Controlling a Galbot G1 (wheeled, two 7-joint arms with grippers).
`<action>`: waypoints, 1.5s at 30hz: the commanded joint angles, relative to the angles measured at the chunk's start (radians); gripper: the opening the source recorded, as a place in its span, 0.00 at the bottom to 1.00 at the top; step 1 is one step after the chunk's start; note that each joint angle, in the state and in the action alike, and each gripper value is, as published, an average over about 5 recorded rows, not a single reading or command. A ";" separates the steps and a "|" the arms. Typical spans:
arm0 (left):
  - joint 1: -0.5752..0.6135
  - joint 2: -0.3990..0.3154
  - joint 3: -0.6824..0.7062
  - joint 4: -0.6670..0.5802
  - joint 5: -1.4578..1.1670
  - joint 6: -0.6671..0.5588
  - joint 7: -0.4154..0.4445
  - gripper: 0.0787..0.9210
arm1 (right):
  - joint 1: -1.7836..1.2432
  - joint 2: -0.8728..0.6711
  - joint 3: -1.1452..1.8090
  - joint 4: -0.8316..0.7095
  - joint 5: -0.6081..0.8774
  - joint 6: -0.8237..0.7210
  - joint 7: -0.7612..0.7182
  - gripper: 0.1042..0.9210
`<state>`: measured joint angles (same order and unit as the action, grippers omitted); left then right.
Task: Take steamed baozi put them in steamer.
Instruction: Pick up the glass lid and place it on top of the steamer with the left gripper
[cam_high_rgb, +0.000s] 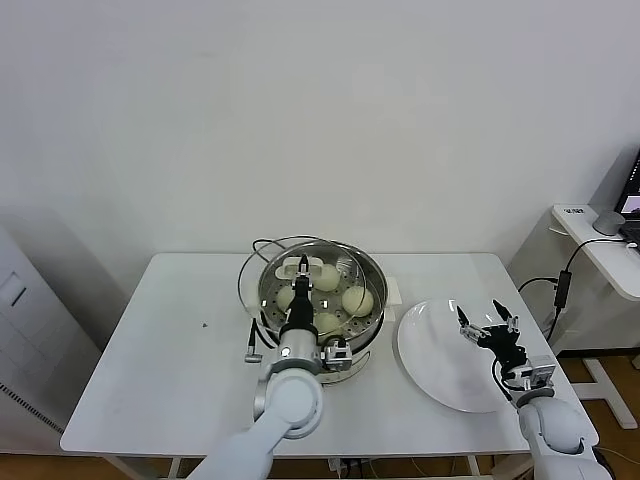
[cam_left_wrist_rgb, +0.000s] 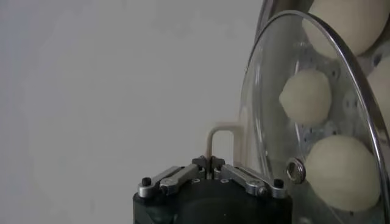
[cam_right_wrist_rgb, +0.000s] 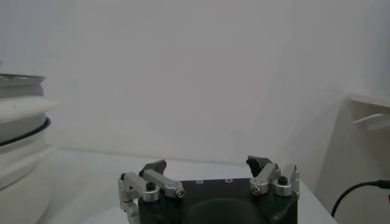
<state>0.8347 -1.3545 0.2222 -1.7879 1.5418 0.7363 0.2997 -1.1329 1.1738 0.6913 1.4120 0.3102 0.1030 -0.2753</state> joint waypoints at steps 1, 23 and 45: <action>-0.009 -0.038 0.016 0.030 0.004 0.033 -0.007 0.03 | -0.002 0.002 0.000 -0.003 -0.003 0.002 -0.001 0.88; -0.028 -0.071 0.033 0.083 -0.051 0.046 -0.045 0.03 | -0.007 0.008 0.006 -0.007 -0.005 0.005 -0.003 0.88; -0.021 -0.076 0.025 0.116 -0.124 0.049 -0.109 0.03 | -0.007 0.013 0.009 -0.008 -0.007 0.005 -0.006 0.88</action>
<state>0.8089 -1.4340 0.2501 -1.6786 1.4611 0.7364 0.2232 -1.1396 1.1853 0.6994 1.4025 0.3034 0.1079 -0.2806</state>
